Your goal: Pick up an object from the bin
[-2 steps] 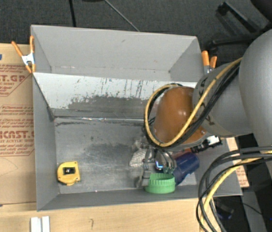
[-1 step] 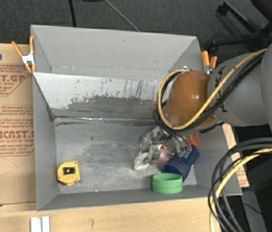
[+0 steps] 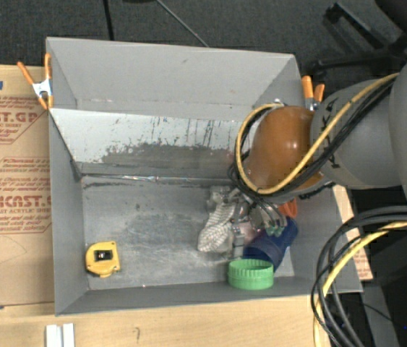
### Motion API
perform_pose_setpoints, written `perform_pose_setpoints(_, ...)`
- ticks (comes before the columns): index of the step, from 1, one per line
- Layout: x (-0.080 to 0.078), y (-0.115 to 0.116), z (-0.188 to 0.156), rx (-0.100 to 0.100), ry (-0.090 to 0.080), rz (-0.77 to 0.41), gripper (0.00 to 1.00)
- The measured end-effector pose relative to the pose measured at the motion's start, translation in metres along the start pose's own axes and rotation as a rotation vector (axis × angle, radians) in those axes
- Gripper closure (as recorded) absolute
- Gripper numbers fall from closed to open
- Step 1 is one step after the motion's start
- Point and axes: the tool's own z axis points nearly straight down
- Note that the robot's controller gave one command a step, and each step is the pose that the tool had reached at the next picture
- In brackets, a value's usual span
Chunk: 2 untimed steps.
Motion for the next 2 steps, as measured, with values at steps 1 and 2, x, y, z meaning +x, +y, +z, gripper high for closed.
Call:
perform_pose_setpoints(1, -0.0001, 0.0001, 0.0, 0.0, 0.0, 0.0, 1.0)
perform_pose_setpoints(2, -0.0001, 0.0001, 0.0, 0.0, 0.0, 0.0, 1.0)
